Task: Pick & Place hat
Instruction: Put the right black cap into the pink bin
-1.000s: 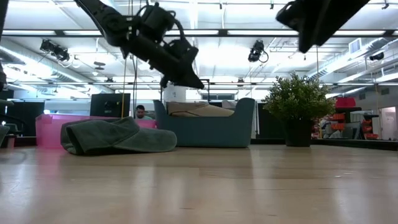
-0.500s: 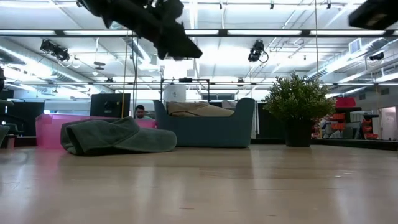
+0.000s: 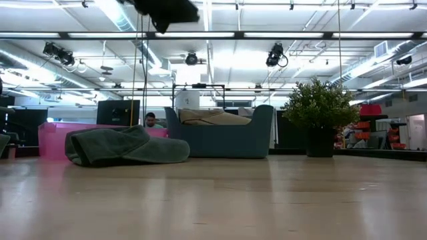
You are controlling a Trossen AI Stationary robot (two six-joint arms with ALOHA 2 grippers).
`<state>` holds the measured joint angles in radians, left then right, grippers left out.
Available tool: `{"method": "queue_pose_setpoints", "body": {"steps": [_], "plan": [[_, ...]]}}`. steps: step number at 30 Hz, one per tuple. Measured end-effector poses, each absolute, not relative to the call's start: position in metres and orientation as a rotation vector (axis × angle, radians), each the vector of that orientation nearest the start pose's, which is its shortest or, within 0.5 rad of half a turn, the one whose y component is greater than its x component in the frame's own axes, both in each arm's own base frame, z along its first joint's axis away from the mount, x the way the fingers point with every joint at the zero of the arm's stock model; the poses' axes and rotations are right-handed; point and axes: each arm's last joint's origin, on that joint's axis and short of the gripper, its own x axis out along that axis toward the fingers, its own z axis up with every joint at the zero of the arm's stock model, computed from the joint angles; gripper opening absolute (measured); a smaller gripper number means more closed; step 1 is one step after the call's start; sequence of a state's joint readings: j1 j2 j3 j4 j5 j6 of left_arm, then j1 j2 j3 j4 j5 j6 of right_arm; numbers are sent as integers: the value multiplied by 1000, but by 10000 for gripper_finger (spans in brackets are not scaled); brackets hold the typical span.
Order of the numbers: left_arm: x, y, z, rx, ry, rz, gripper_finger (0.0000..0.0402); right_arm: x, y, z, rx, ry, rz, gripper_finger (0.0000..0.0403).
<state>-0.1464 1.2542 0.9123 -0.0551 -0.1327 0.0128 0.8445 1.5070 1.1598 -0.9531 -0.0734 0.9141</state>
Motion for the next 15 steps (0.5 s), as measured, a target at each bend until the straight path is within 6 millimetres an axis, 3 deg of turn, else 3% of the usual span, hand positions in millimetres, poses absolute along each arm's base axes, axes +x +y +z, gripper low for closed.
{"method": "queue_pose_setpoints", "body": {"steps": [8,15], "plan": [[268,-64,293,89,388,-116,116,168,211,207,305,1501,88,127],[267,-66,293,99,389,-113,132,162,190,201,167,1601,-55,129]]}}
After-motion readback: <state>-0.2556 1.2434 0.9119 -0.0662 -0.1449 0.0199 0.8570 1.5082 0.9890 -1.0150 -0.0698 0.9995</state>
